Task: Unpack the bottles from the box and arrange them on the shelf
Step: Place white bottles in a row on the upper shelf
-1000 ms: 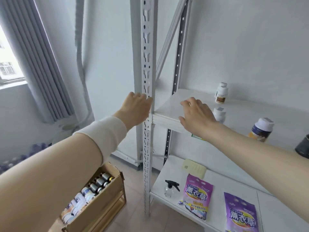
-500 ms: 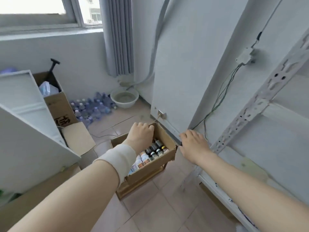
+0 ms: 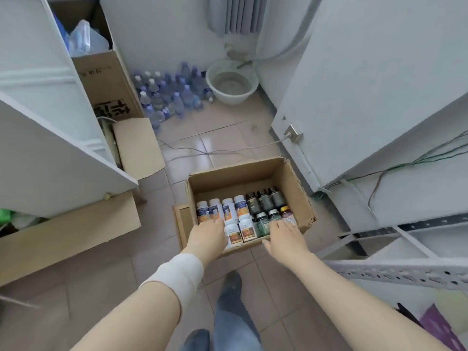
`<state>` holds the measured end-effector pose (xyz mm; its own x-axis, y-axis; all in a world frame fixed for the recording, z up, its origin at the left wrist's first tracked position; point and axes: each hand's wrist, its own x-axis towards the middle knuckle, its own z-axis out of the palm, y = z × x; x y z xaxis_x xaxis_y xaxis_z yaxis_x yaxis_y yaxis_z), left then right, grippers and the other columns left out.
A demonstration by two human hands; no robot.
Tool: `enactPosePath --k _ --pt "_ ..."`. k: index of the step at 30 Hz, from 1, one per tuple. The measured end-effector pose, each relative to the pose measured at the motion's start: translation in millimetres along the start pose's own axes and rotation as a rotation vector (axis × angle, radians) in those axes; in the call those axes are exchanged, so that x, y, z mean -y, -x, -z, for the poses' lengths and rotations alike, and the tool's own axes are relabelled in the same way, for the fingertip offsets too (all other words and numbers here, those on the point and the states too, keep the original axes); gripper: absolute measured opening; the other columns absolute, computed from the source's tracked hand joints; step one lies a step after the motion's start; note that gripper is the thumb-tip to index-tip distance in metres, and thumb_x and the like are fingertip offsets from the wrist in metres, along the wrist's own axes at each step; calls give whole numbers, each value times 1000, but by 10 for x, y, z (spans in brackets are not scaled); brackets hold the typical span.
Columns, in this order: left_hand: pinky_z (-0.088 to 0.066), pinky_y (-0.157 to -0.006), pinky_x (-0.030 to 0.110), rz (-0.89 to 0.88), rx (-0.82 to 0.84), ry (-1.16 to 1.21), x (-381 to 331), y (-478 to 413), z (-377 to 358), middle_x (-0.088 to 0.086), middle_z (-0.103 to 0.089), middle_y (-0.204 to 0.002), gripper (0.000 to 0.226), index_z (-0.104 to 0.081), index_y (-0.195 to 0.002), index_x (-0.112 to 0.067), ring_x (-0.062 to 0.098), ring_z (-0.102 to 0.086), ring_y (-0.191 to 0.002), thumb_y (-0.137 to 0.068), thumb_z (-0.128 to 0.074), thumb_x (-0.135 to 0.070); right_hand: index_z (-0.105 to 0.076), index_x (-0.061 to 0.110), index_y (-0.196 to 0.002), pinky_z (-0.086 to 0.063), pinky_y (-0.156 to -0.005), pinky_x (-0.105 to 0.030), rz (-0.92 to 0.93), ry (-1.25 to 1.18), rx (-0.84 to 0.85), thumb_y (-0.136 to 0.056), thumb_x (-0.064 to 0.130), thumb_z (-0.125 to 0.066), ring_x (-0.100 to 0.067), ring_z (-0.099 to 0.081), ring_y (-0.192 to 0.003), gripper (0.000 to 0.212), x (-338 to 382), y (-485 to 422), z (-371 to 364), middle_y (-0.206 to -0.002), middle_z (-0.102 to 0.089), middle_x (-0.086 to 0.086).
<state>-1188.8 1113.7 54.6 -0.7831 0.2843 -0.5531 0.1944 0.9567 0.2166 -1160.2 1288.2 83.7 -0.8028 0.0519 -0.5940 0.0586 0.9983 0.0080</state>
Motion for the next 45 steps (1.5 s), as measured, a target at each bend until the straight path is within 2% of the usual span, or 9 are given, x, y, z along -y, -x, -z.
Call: enactPosePath --k 3,9,15,21,26,33,38,42,45 --pt "-51 -92 37 169 111 283 -20 -544 -426 8 -54 -129 41 -40 -131 -14 26 -58 -112 -95 -47 -34 -40 6 -132 -36 -102 -37 -14 -98 114 -93 38 -46 -30 -42 -126 50 -70 -736 -344 -135 -47 -14" --pt "-43 -101 37 538 175 777 37 -1417 -1004 11 -52 -136 58 -37 -138 -8 28 -51 -123 -92 -52 -40 -39 5 -133 -40 -99 -36 -115 -293 369 -84 49 -60 -29 -46 -126 69 -110 -1738 -946 -136 -47 -13" --pt "-45 -98 38 615 216 853 46 -1589 -1280 11 -53 -131 64 -46 -131 -9 27 -55 -115 -84 -61 -49 -32 3 -133 -42 -97 -37 -205 -456 393 -74 40 -75 -29 -46 -126 82 -55 -2002 -1218 -137 -45 -14" --pt "-49 -93 36 664 185 1059 4 -1526 -1139 9 -55 -125 52 -46 -127 -14 24 -56 -110 -84 -66 -36 -43 6 -124 -42 -91 -32 -224 -709 451 -75 30 -76 -24 -53 -116 64 -211 -1946 -1155 -126 -55 -10" --pt "-43 -78 27 548 37 1094 -40 -1303 -799 -2 -53 -106 31 -46 -107 -23 15 -52 -96 -85 -66 -31 -45 7 -130 -42 -95 -32 -254 -915 363 -76 26 -76 -22 -54 -114 65 -364 -1666 -894 -128 -56 -8" --pt "-47 -67 20 247 -154 1095 -208 -693 -73 -12 -55 -93 33 -50 -105 -24 2 -55 -83 -81 -71 -30 -57 11 -118 -39 -83 -26 -295 -1296 91 -77 17 -74 -14 -55 -95 44 -564 -707 -308 -111 -63 -4" --pt "-51 -79 31 16 -139 1107 -489 7 438 -1 -61 -105 31 -53 -105 -24 17 -59 -95 -81 -71 -28 -56 13 -107 -42 -69 -16 -281 -1422 -155 -77 11 -74 -8 -56 -82 35 -630 425 72 -98 -61 -1" --pt "-53 -79 35 -225 -119 1051 -830 622 792 -9 -63 -91 21 -56 -95 -31 18 -63 -93 -80 -71 -31 -57 13 -112 -42 -85 -25 -293 -1441 -347 -74 14 -77 -16 -59 -96 43 -716 1412 217 -104 -64 -2" --pt "-55 -83 38 -397 -94 955 -1162 1070 1026 -9 -63 -93 18 -55 -90 -34 15 -64 -92 -80 -71 -34 -60 19 -101 -47 -84 -25 -305 -1440 -494 -71 17 -79 -16 -63 -96 35 -848 2086 261 -101 -69 0"
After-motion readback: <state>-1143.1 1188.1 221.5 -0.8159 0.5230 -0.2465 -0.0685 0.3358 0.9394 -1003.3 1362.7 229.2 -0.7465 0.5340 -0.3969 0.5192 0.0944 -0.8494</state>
